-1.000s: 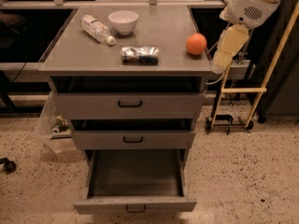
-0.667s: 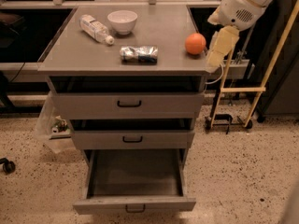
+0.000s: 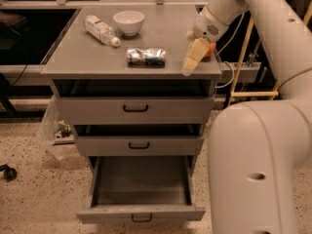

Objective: Place redbull can into bottom drawer

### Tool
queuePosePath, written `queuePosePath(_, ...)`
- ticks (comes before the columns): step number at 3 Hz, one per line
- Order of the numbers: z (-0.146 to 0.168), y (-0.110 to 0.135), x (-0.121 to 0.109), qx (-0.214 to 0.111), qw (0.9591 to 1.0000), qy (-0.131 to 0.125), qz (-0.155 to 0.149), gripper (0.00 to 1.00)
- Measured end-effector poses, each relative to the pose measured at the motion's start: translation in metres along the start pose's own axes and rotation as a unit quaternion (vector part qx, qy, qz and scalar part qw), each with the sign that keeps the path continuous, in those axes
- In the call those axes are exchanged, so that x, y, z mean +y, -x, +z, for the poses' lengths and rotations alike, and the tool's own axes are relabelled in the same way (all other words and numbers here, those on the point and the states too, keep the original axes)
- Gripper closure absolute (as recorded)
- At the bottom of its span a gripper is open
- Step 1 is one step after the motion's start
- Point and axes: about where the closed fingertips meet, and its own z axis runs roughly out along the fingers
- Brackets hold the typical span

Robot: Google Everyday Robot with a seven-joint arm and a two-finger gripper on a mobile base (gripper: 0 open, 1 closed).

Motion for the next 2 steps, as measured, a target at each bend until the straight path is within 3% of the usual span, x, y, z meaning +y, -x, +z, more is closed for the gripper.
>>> queuePosePath(1,0.0149,0.0017,-0.0229,-0.019,0.9997,-0.014,0.001,0.00)
queuePosePath(2,0.0194,0.0048,-0.0289,-0.024,0.9995,-0.022,0.001,0.00)
